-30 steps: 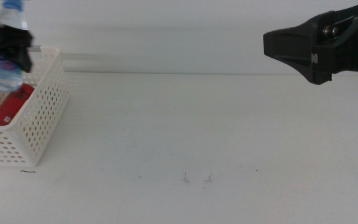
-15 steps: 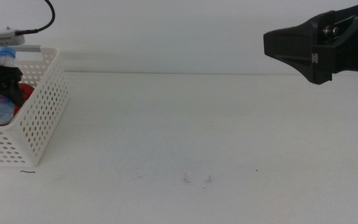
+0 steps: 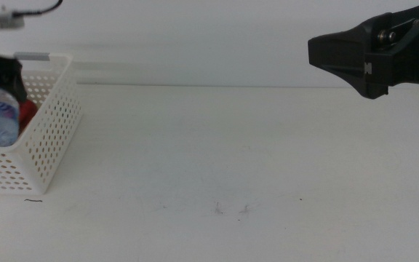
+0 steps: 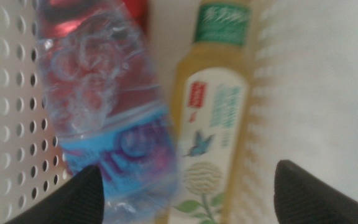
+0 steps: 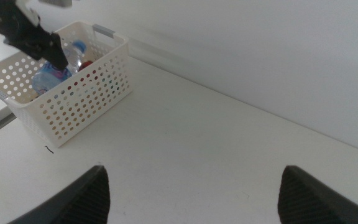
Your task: Use arms to grab the bottles and put them into the dustbin to the left of the table.
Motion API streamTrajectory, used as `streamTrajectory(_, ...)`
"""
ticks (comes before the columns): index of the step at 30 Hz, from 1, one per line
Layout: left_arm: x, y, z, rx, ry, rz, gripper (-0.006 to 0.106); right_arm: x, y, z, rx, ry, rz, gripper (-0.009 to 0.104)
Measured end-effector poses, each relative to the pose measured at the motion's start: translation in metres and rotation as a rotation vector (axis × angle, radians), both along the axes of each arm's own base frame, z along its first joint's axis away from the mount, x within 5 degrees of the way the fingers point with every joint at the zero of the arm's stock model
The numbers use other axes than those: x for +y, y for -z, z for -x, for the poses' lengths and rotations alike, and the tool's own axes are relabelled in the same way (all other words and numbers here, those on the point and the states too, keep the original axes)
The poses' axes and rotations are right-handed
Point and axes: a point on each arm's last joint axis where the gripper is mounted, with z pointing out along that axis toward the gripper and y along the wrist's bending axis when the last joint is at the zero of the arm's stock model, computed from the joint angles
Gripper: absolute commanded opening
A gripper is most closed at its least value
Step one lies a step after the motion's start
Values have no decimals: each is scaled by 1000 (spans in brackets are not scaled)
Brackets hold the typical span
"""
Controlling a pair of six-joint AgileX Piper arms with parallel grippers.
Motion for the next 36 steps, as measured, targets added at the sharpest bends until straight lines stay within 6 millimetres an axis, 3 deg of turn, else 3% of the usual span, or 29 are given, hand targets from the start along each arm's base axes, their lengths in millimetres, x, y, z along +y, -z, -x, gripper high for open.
streamTrajectory(4,-25,-48,20,-107,12,-21,94,0,0,0,0,0,0,88)
streamTrajectory(7,-55,-88,49,-201,61,-30,94,0,0,0,0,0,0,88)
streamTrajectory(13,-142,-168,135,-593,322,-35,94,0,0,0,0,0,0,88)
streamTrajectory(15,-160,-186,170,-741,393,-15,94,0,0,0,0,0,0,88)
streamTrajectory(19,-169,-197,224,-952,438,4,94,0,0,0,0,0,0,88)
streamTrajectory(24,-154,-196,263,-1049,407,8,94,0,0,0,0,0,0,88)
streamTrajectory(36,-148,-199,278,-1067,390,28,94,0,1,0,2,0,1,88)
